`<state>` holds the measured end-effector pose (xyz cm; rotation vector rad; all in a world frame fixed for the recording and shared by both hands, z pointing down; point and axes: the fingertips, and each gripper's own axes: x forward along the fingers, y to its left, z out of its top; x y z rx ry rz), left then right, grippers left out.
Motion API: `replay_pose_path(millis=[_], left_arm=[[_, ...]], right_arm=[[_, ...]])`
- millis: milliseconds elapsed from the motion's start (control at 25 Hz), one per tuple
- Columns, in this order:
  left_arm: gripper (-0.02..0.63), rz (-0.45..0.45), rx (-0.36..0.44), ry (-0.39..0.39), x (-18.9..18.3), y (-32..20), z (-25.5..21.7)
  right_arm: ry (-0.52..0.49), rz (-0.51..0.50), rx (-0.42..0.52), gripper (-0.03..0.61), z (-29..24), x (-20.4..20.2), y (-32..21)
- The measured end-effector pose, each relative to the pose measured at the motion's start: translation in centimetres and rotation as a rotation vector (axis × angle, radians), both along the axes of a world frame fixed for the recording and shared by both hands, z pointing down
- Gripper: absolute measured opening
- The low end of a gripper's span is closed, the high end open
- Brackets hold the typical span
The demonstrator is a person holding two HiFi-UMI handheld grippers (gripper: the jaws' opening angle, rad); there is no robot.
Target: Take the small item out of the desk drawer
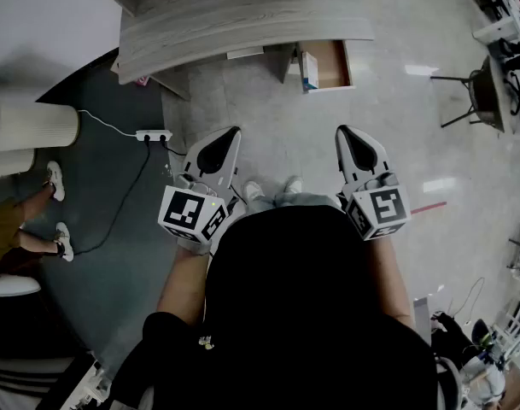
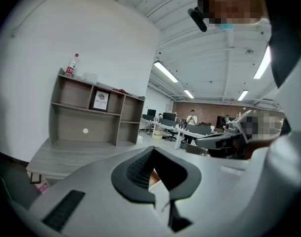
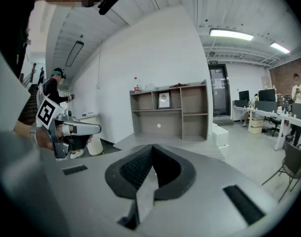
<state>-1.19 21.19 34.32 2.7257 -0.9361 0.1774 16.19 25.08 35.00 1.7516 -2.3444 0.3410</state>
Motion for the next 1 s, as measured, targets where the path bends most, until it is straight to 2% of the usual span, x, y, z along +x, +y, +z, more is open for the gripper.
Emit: replay_pose_path(millis=[200, 440, 600, 800, 1000], left_arm=[[0.009, -0.017, -0.013, -0.017, 1.7, -0.2, 0.4], [0.009, -0.03, -0.027, -0.036, 5.0, -0.6, 0.7], [0.009, -0.046, -0.013, -0.079, 6.9, -1.1, 1.2], [0.009, -0.075, -0.023, -0.095, 7.0, -2.6, 1.9], [0.009, -0.065, -0.036, -0.084, 5.7, -6.9, 2.6]], right_arm=[[-0.006, -0.006, 0.008, -0.003, 0.0, 1.8, 0.2], [-0.03, 0.013, 0.014, -0.003, 0.0, 5.9, 0.0], [-0.046, 0.007, 0.019, -0.003, 0.9, 7.8, -0.6], [-0.061, -0.008, 0.001, -0.003, 1.8, 7.8, -2.7], [-0.048, -0.002, -0.014, -0.003, 2.4, 6.7, -6.9]])
